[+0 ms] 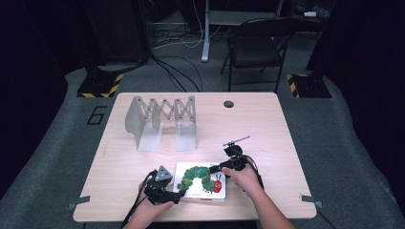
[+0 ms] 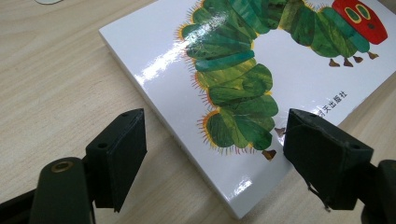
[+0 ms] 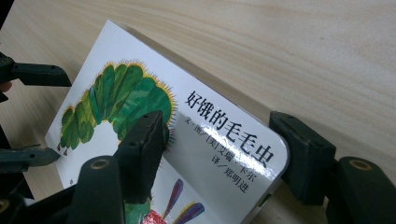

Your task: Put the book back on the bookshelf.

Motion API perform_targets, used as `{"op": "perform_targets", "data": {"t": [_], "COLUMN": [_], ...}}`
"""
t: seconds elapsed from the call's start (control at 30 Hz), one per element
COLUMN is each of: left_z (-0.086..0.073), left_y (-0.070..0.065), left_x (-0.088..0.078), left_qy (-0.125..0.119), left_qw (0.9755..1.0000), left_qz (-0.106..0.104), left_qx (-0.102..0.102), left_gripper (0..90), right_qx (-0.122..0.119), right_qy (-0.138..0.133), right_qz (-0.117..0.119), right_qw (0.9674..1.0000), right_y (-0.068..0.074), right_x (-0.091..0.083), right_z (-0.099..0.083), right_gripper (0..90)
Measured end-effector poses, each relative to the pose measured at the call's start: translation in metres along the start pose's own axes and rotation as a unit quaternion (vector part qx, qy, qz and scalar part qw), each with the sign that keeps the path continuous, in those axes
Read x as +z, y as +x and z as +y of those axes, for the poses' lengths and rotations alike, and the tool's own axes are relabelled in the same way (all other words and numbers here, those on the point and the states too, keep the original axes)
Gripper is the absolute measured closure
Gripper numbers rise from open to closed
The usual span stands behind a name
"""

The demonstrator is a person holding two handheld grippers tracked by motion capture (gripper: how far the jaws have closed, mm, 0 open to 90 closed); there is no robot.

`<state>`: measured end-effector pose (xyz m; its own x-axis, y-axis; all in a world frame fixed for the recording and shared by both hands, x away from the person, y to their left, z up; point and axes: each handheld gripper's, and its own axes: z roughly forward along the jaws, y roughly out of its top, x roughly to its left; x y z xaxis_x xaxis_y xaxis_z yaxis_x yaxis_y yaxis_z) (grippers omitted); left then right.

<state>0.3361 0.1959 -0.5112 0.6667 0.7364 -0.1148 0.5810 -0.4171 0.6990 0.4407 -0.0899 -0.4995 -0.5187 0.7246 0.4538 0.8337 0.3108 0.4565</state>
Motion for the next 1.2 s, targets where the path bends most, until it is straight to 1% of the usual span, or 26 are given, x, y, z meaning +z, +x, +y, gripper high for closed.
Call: {"op": "perform_targets", "data": {"t": [0.13, 0.17, 0.23, 0.37, 0.4, 0.6, 0.63, 0.7, 0.73, 0.77, 0.8, 0.87, 0.9, 0.93, 0.97, 1.0, 1.03, 1.07, 1.17, 1.2], "left_z": [-0.0002, -0.0005, -0.0010, -0.0015, -0.0018, -0.0017, -0.0019, -0.0017, -0.0016, -0.0012, -0.0014, -0.0013, -0.0011, -0.0013, -0.0013, -0.0012, -0.0013, -0.0013, -0.0013, -0.0012], "left_y": [0.0002, 0.0002, 0.0011, 0.0013, 0.0019, 0.0014, 0.0000, -0.0005, -0.0013, -0.0017, -0.0027, -0.0024, -0.0012, -0.0015, -0.0015, -0.0013, -0.0026, -0.0029, -0.0032, -0.0029], "left_x": [0.0004, 0.0007, 0.0004, 0.0007, 0.0008, 0.0007, 0.0010, 0.0025, 0.0033, 0.0034, 0.0043, 0.0044, 0.0039, 0.0038, 0.0038, 0.0042, 0.0065, 0.0070, 0.0073, 0.0076], "left_qy": [-0.001, -0.001, 0.000, -0.001, 0.000, 0.000, -0.001, -0.003, -0.007, -0.008, -0.011, -0.011, -0.007, -0.006, -0.006, -0.007, -0.007, -0.003, -0.003, -0.001], "left_qw": [1.0000, 1.0000, 0.9999, 0.9999, 0.9998, 0.9998, 0.9996, 0.9996, 0.9995, 0.9997, 0.9996, 0.9996, 0.9997, 0.9996, 0.9996, 0.9996, 0.9994, 0.9995, 0.9995, 0.9993], "left_qz": [-0.003, -0.002, -0.008, -0.010, -0.011, -0.012, -0.012, -0.019, -0.018, -0.017, -0.016, -0.016, -0.015, -0.015, -0.015, -0.016, -0.022, -0.024, -0.023, -0.025], "left_qx": [0.001, -0.004, -0.007, -0.011, -0.015, -0.016, -0.025, -0.023, -0.023, -0.017, -0.020, -0.021, -0.016, -0.022, -0.022, -0.021, -0.025, -0.021, -0.021, -0.027], "left_gripper": [21.3, 21.3, 21.5, 21.5, 21.5, 21.5, 21.5, 21.4, 21.4, 21.4, 20.8, 19.4, 19.4, 18.9, 18.4, 18.4, 15.5, 14.5, 13.3, 13.3], "right_qx": [0.001, 0.000, -0.001, -0.008, -0.008, -0.012, -0.012, -0.009, -0.009, -0.010, -0.017, -0.018, -0.018, -0.017, -0.017, -0.016, -0.017, -0.017, -0.019, -0.019], "right_qy": [0.000, 0.000, 0.002, 0.000, 0.000, -0.003, -0.003, -0.003, -0.003, -0.003, -0.005, -0.005, -0.005, -0.006, -0.006, -0.006, -0.007, -0.008, -0.007, -0.008], "right_qz": [-0.004, -0.004, -0.007, -0.010, -0.011, -0.013, -0.012, -0.013, -0.013, -0.013, -0.013, -0.013, -0.013, -0.012, -0.012, -0.012, -0.010, -0.008, -0.010, -0.010], "right_qw": [1.0000, 1.0000, 1.0000, 0.9999, 0.9999, 0.9998, 0.9998, 0.9999, 0.9999, 0.9999, 0.9998, 0.9998, 0.9998, 0.9998, 0.9998, 0.9998, 0.9998, 0.9998, 0.9998, 0.9997], "right_y": [0.0014, 0.0018, 0.0040, 0.0056, 0.0068, 0.0075, 0.0076, 0.0086, 0.0086, 0.0086, 0.0080, 0.0079, 0.0079, 0.0084, 0.0084, 0.0088, 0.0093, 0.0094, 0.0101, 0.0102], "right_x": [-0.0009, -0.0010, -0.0024, -0.0041, -0.0049, -0.0055, -0.0056, -0.0062, -0.0062, -0.0063, -0.0063, -0.0064, -0.0064, -0.0066, -0.0066, -0.0070, -0.0075, -0.0077, -0.0078, -0.0079], "right_z": [-0.0002, -0.0003, -0.0002, -0.0002, -0.0004, -0.0006, -0.0006, -0.0008, -0.0008, -0.0008, -0.0005, -0.0004, -0.0004, -0.0004, -0.0004, -0.0005, -0.0004, -0.0003, -0.0003, -0.0003], "right_gripper": [36.8, 36.9, 36.9, 37.2, 37.3, 37.4, 37.4, 37.4, 37.4, 37.4, 37.4, 37.4, 37.4, 37.4, 37.4, 37.5, 38.0, 38.3, 38.4, 38.5]}}
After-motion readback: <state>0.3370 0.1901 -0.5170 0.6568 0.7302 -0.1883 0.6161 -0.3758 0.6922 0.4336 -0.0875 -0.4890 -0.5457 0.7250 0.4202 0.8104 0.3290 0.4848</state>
